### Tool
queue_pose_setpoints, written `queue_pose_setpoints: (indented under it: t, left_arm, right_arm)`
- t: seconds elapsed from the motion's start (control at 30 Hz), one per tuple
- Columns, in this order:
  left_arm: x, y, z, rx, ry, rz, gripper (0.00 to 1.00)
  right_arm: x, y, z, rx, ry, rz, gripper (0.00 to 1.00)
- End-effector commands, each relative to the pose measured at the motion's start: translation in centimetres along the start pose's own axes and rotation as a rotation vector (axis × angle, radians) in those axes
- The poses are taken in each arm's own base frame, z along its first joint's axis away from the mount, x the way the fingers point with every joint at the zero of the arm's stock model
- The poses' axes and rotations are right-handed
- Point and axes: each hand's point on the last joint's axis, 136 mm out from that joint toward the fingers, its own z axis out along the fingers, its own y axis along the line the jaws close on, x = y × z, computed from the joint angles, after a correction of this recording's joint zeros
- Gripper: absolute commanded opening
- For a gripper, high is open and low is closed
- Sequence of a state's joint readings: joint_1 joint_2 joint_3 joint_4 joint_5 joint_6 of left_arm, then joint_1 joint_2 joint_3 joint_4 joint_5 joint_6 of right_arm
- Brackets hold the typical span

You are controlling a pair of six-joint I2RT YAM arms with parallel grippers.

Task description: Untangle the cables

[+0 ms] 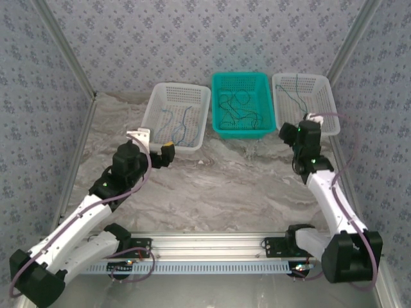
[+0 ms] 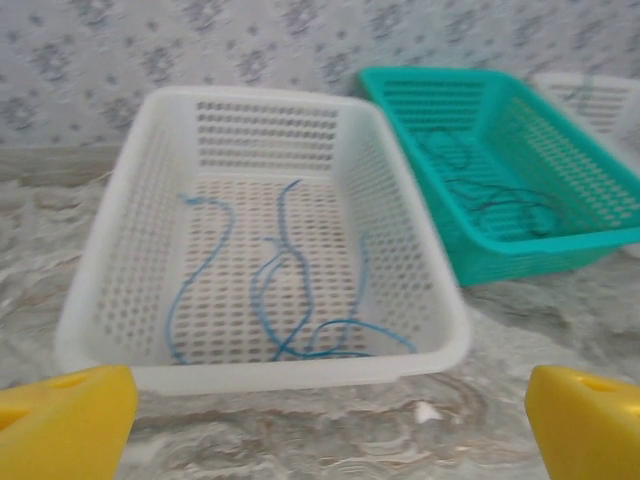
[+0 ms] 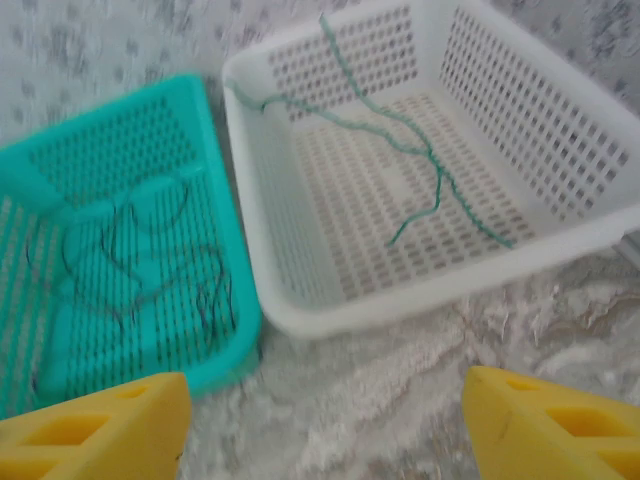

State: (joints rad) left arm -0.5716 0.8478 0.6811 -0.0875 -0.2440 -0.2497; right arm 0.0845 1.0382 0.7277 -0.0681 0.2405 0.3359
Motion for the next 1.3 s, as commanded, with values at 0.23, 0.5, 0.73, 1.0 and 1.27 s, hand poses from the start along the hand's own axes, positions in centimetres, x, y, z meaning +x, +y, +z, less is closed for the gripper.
queue_pose_setpoints:
  t: [0.23, 0.5, 0.73, 1.0, 1.27]
  left_arm:
    - [3.6, 8.6, 1.9, -0.456, -0.001, 0.116, 0.99]
    - [5.9, 10.1, 2.8, -0.328, -0.040, 0.156, 0.99]
    - [8.2, 13.6, 3.7, -0.340, -0.052, 0.138, 0.99]
    - [8.7, 15.3, 7.5, -0.313, -0.033, 0.195, 0.99]
    - [10.8, 19.9, 10.0, -0.339, 0.047, 0.010, 1.00]
  right_arm:
    - [5.5, -2.1, 2.2, 0.113, -0.059, -0.295, 0.86]
    - [7.8, -3.0, 5.6, 0.090, -0.081, -0.271, 0.87]
    - [8.4, -2.3, 6.8, 0.024, -0.118, -0.356, 0.88]
    - [9.5, -3.6, 8.8, -0.008, -0.078, -0.276, 0.91]
    - [9.7, -3.5, 8.8, -0.009, -0.059, -0.284, 1.00]
